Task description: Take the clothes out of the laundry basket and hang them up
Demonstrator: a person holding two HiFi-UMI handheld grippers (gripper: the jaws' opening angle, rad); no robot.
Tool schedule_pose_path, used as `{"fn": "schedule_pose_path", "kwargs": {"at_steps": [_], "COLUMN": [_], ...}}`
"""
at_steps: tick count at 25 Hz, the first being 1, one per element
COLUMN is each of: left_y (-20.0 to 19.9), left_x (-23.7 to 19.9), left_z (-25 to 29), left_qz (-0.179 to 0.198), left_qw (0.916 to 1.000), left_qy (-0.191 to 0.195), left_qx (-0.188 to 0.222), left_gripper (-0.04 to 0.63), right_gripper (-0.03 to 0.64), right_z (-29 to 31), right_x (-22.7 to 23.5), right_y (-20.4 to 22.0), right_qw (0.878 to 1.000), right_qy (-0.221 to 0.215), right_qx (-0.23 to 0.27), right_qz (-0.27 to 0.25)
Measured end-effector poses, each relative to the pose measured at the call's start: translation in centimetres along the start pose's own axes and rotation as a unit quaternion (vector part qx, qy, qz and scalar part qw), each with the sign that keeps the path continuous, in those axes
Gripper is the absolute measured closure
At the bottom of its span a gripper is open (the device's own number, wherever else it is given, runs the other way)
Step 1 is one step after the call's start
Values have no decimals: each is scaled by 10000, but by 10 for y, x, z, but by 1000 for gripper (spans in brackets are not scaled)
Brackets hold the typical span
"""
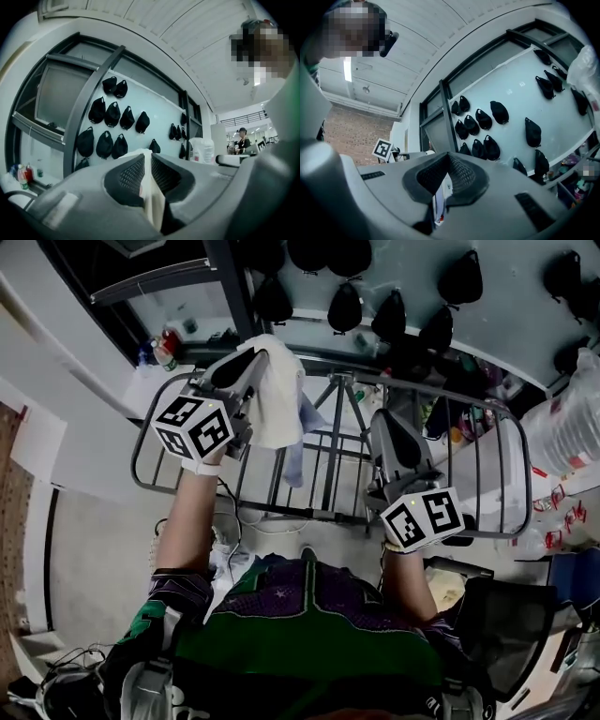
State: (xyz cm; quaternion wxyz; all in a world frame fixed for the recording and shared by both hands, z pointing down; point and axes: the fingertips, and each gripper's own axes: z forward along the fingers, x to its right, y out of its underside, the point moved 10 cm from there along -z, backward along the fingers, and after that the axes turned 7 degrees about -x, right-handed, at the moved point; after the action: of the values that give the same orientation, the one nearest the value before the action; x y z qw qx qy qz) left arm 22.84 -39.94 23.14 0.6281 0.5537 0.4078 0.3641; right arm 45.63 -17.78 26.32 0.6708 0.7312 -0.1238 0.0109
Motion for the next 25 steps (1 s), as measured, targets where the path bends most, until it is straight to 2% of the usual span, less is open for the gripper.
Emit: {"fn": "schedule_pose_path", "kwargs": {"at_steps": [6, 14, 20, 22, 25], "left_y": [73, 156, 203, 209, 214], "left_x": [-8, -15, -10, -2, 20], "left_z": [-16, -37, -59, -64, -66], "left_qz": [-334, -741, -738, -818, -670], "left_qw": [9987, 9912, 9801, 9773, 9741], "left_qy": [143, -224, -552, -499, -292], "left_qx": [-353, -1078, -1760, -1890, -2138], "left_gripper": [541, 541, 541, 541, 541], "right_gripper": [616, 615, 615, 616, 616], "right_z": [7, 11, 14, 14, 15], "right_x": [-5, -9, -16, -17, -18], "right_y": [12, 21, 28, 29, 30], "right_qw": [9997, 9991, 9982, 9980, 9978], "right_qy": [-168, -325, -497, -529, -555], "right_qx": [-147, -238, -295, -316, -311], "right_qz": [26, 100, 144, 161, 209]}}
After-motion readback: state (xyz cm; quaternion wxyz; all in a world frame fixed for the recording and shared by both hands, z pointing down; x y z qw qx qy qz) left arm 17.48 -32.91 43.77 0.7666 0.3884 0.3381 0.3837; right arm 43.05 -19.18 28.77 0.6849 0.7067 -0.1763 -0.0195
